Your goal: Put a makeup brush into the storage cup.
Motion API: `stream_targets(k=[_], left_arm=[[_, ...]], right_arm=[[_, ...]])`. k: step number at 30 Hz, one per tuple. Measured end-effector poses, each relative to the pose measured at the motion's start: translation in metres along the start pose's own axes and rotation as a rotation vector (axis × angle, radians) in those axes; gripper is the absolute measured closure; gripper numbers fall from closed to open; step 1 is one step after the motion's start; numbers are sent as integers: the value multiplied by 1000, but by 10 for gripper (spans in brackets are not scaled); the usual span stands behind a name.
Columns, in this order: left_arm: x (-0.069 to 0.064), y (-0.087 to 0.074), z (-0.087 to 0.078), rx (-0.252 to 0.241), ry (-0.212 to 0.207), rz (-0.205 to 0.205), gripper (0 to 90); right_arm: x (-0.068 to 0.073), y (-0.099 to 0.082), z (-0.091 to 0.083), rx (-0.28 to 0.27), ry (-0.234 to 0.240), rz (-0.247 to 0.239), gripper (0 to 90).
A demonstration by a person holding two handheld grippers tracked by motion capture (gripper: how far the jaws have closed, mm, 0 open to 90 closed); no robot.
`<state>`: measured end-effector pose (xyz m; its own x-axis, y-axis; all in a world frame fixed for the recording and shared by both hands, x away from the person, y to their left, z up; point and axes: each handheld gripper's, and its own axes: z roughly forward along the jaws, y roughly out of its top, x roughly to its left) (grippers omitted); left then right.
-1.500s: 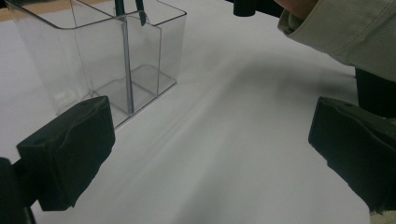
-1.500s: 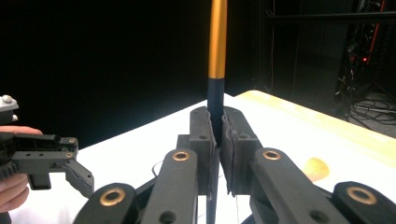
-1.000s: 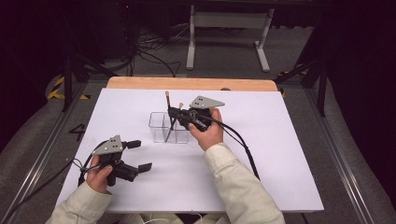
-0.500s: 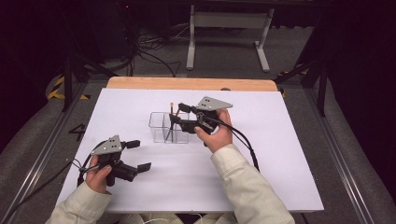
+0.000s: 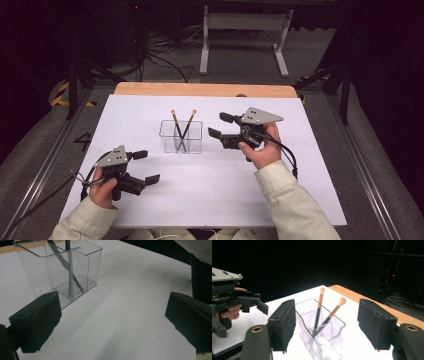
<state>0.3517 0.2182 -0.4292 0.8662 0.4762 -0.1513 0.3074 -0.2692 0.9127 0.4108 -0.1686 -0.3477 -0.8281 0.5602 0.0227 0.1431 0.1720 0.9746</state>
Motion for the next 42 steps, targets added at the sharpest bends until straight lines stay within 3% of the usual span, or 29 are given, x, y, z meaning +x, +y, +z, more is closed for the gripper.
stream_targets(k=[24, 31, 42], left_arm=[[1, -1, -2, -8, -3, -22, 12], [2, -2, -3, -32, -2, -46, 12], [3, -3, -5, -48, 7, -46, 12]], right_arm=[[-25, -16, -87, 3, -99, -32, 224], [-29, -26, -101, -9, -100, -39, 212], [-33, -49, -116, -12, -112, -50, 189]])
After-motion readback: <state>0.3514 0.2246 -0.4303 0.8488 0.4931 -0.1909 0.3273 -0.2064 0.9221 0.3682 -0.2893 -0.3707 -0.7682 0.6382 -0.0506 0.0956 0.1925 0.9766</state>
